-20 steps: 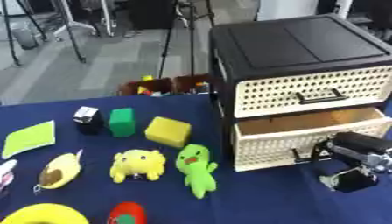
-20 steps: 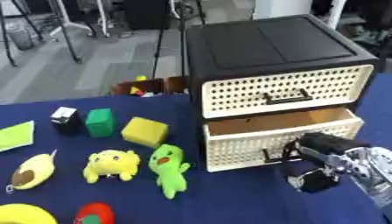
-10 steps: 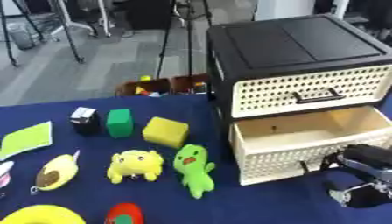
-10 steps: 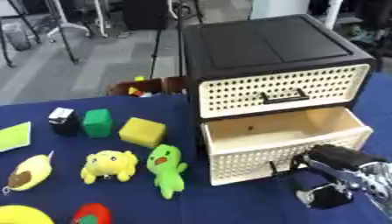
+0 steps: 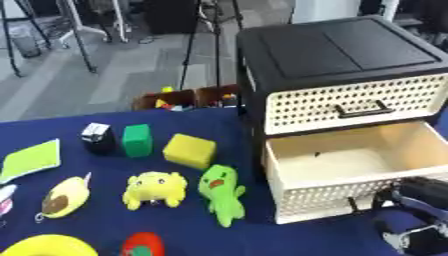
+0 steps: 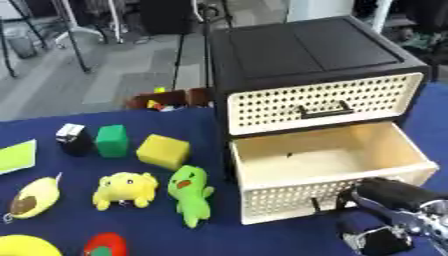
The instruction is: Pick up objects from table and place into drawer.
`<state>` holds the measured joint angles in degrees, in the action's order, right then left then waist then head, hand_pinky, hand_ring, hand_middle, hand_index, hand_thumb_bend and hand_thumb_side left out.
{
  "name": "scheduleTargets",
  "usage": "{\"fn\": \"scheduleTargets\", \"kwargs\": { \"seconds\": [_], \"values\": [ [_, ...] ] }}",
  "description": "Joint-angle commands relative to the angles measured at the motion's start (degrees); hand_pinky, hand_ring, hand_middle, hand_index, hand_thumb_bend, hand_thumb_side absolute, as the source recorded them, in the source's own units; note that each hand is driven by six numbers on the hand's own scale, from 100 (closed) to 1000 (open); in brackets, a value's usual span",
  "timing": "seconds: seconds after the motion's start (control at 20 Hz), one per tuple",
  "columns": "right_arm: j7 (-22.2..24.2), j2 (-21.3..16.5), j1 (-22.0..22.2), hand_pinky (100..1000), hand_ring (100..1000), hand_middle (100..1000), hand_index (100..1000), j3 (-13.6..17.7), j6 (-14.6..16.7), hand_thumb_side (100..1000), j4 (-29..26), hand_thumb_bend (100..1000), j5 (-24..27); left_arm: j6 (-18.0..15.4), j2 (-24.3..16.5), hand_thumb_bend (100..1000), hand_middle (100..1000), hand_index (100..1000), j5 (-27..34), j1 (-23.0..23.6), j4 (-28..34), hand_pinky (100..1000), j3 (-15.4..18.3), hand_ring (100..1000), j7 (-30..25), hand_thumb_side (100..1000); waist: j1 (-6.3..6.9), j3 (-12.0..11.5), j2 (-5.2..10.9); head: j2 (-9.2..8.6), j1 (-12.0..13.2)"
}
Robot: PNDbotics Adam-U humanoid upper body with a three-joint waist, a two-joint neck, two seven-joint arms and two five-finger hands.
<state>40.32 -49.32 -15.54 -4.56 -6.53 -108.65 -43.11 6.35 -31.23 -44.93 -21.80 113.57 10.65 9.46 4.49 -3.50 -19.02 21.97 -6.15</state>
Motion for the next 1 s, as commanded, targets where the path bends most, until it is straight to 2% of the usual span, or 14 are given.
{"fn": "scheduleTargets", "kwargs": {
  "seconds": [0.05, 0.2, 0.4, 0.6, 1.0],
  "values": [
    [0.57, -1.71, 0.05, 100, 204, 145, 704, 0.37, 0.03, 359, -1.27, 100, -0.28, 0.04, -1.3, 100, 789, 939, -0.08, -0.54, 1.02, 639, 0.7, 740, 0.22, 944, -0.16, 0.09, 1.24, -0.79, 0.03],
    [1.03, -1.79, 0.19, 100, 209, 151, 710, 0.39, 0.0, 372, -1.33, 100, -0.45, 0.09, -1.26, 100, 788, 939, -0.1, -0.46, 1.02, 639, 0.73, 740, 0.21, 944, -0.18, 0.07, 1.25, -0.75, 0.04],
    [1.15, -1.87, 0.42, 100, 216, 162, 798, 0.72, 0.01, 399, -2.07, 100, -0.79, 0.1, -1.26, 100, 788, 939, -0.08, -0.42, 1.02, 639, 0.75, 740, 0.2, 944, -0.19, 0.08, 1.3, -0.62, 0.06],
    [0.03, -2.01, 1.02, 100, 218, 168, 845, 1.63, 0.13, 428, -5.0, 100, -1.77, 0.07, -1.27, 100, 788, 939, -0.11, -0.38, 1.02, 639, 0.75, 739, 0.05, 944, -0.14, 0.09, 1.29, -0.42, 0.18],
    [-4.53, -1.86, 1.08, 100, 225, 183, 913, 3.99, 3.23, 480, -5.94, 100, -5.16, 0.12, -1.35, 100, 791, 941, -0.21, -0.44, 1.02, 639, 0.8, 740, 0.04, 946, -0.22, 0.13, 1.43, -0.18, 0.51]
  ]
}}
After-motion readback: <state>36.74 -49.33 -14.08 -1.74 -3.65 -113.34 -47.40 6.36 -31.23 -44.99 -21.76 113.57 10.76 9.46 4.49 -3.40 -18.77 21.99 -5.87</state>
